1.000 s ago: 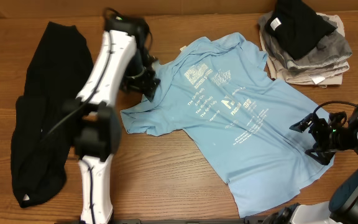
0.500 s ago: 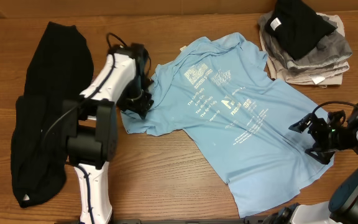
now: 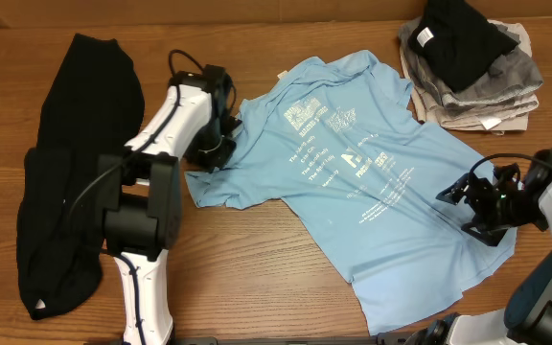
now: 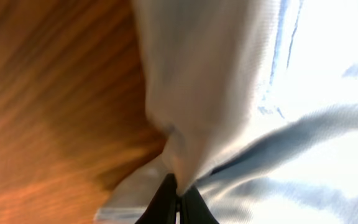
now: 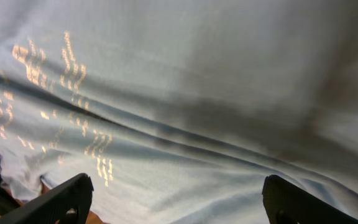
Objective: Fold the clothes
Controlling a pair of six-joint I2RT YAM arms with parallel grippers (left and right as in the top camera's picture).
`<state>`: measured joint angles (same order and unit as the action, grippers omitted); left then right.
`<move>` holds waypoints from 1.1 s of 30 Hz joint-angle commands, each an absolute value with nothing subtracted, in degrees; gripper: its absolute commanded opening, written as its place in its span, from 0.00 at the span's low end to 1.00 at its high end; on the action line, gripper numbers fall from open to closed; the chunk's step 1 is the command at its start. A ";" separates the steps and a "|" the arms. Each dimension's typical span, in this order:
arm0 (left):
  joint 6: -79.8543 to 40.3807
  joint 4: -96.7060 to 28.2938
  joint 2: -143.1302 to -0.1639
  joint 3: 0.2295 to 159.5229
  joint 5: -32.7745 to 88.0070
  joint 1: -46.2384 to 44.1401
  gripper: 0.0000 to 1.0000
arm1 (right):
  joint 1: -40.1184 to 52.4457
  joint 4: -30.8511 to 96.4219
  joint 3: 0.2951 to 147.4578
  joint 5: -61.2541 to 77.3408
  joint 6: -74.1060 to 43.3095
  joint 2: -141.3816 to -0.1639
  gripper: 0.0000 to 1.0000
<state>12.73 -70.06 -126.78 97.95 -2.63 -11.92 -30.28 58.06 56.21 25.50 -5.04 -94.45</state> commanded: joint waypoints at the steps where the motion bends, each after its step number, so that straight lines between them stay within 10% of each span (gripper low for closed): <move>1: 8.10 -74.00 -125.03 102.72 -3.14 -7.33 0.04 | -27.77 58.65 58.76 25.87 -4.69 -94.63 0.87; 31: -5.13 -94.78 -119.44 109.65 -7.25 27.79 0.05 | -6.39 58.92 66.52 25.58 -13.56 -94.63 0.86; 33: -4.49 -95.00 -119.44 110.34 -6.22 27.70 0.27 | -6.39 58.72 66.52 25.58 -13.56 -94.63 0.86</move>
<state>-4.29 -94.76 -120.86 107.90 -8.62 27.99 -6.61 59.09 64.93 25.50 -13.30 -94.52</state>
